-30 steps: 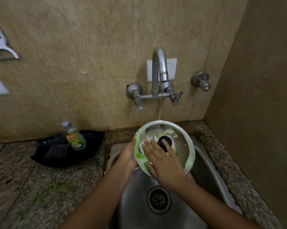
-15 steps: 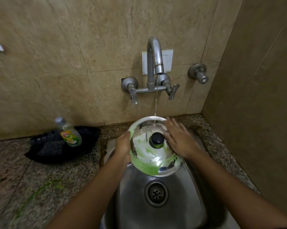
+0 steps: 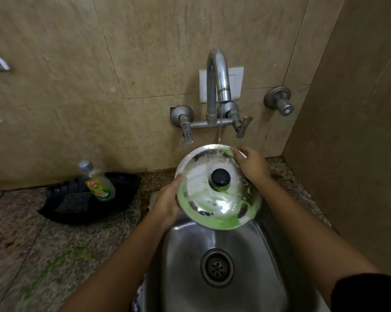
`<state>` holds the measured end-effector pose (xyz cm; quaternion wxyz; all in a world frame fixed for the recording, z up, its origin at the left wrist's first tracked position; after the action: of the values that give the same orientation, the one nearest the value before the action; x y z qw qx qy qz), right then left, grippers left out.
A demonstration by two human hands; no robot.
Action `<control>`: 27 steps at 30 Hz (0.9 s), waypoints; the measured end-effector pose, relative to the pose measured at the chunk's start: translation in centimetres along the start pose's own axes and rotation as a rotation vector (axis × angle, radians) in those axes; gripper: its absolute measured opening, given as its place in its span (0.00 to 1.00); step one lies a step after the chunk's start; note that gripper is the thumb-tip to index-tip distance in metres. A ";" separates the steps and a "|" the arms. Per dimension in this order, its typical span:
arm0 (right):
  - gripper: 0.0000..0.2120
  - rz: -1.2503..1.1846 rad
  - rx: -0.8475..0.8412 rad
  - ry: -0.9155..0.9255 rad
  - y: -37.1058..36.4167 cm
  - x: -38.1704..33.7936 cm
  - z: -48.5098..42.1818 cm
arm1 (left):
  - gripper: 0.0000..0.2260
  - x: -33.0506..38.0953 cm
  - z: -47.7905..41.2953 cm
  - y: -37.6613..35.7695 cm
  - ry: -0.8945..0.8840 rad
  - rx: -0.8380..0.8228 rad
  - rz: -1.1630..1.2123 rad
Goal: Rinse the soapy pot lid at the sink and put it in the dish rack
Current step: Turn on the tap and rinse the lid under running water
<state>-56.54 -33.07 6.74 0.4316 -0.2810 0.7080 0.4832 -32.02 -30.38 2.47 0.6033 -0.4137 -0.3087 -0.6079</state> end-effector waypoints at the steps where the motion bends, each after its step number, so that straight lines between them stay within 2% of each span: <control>1: 0.19 -0.007 -0.069 0.029 0.1 -0.6 -0.4 | 0.14 0.5 -0.1 -0.2 -0.021 -0.045 -0.054; 4: 0.15 0.138 -0.408 0.139 -2.8 -3.3 0.1 | 0.16 1.9 -0.4 -1.4 -0.116 -0.108 -0.295; 6: 0.15 0.258 -0.519 0.287 -5.1 -4.7 1.1 | 0.17 2.5 -0.5 -2.0 -0.201 -0.108 -0.329; 7: 0.15 0.246 -0.495 0.311 -5.2 -4.8 1.2 | 0.17 2.7 -0.6 -2.1 -0.237 -0.098 -0.305; 10: 0.17 0.079 -0.281 0.121 -2.3 -2.1 -0.2 | 0.14 2.5 -0.8 -1.3 -0.264 -0.014 -0.234; 11: 0.18 0.123 -0.209 0.120 -1.8 -1.6 -0.4 | 0.13 2.3 -0.8 -1.2 -0.255 0.006 -0.214; 13: 0.19 0.280 -0.189 0.269 -2.6 -2.5 -0.3 | 0.13 2.2 -0.7 -1.6 -0.265 0.000 -0.229; 16: 0.16 0.263 -0.357 0.548 -5.3 -5.4 1.5 | 0.15 2.6 -0.2 -2.4 -0.336 -0.043 -0.261; 18: 0.14 0.089 -0.319 0.406 -3.9 -4.8 1.2 | 0.14 2.4 0.2 -2.3 -0.337 -0.055 -0.235; 20: 0.18 -0.006 -0.238 0.216 -2.6 -3.2 0.7 | 0.13 2.1 0.2 -1.9 -0.271 -0.050 -0.211; 22: 0.19 0.092 -0.306 0.212 -3.3 -3.6 0.9 | 0.13 1.9 0.0 -2.1 -0.172 -0.113 -0.229; 24: 0.17 0.164 -0.402 0.304 -5.0 -4.8 1.3 | 0.15 2.3 -0.4 -2.0 -0.188 -0.176 -0.260; 25: 0.18 0.157 -0.385 0.317 -5.0 -4.8 1.2 | 0.15 2.5 -0.4 -1.9 -0.229 -0.168 -0.251; 27: 0.21 0.057 -0.216 0.205 -3.5 -3.3 0.3 | 0.13 2.4 -0.5 -0.8 -0.285 -0.069 -0.187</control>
<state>-52.01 -34.15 8.04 0.3104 -0.3533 0.6999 0.5376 -32.71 -31.87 4.43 0.4795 -0.4857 -0.4072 -0.6070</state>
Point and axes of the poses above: each hand's wrist, its own z-axis away from the middle knuckle, its own y-axis out of the back of the hand, x = y × z, the point moved 6 cm from there along -z, towards the middle knuckle, and after that the axes turned 12 degrees about -z, right-handed, at the moved point
